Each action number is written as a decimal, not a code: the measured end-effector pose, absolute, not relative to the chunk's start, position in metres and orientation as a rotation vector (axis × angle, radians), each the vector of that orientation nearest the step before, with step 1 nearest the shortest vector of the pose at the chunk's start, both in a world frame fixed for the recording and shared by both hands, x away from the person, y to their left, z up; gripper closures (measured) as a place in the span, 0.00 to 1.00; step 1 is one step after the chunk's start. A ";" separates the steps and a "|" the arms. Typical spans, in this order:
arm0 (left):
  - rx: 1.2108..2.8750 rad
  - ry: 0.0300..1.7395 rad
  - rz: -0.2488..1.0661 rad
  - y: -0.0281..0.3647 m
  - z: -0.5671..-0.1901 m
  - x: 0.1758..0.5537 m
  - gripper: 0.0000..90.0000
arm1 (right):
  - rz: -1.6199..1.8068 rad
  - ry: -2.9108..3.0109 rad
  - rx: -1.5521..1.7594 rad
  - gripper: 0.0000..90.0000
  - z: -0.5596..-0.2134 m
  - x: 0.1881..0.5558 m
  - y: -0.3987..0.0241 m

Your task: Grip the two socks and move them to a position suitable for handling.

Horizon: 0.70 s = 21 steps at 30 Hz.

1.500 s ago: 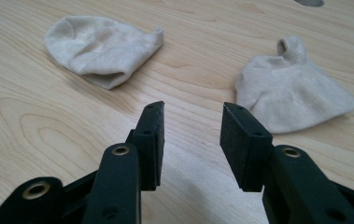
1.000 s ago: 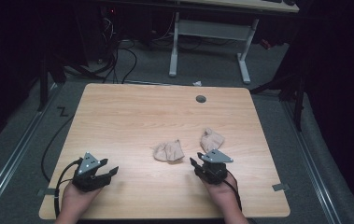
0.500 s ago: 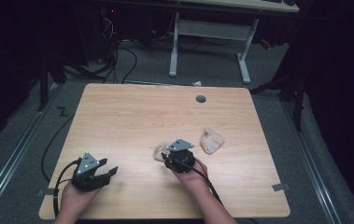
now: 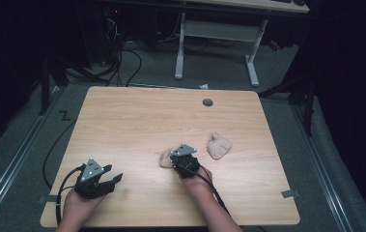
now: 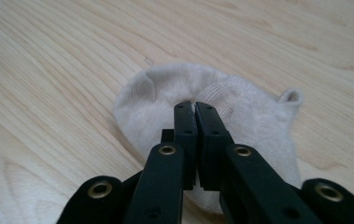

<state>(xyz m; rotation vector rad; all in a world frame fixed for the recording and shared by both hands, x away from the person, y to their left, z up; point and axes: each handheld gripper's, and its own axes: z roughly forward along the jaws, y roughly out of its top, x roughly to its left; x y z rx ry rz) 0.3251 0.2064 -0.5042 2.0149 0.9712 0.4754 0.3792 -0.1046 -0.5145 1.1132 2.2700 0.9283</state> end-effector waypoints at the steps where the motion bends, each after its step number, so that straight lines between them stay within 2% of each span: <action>1: 2.017 0.973 0.474 0.206 -0.505 0.325 0.50 | 0.941 2.262 1.114 0.98 -0.513 0.378 -0.105; 10: 2.025 0.968 0.475 0.204 -0.505 0.326 0.50 | 1.023 2.210 1.120 0.98 -0.499 0.373 -0.113; 21: 2.030 0.969 0.472 0.203 -0.505 0.325 0.50 | 1.097 2.133 1.225 0.98 -0.489 0.376 -0.147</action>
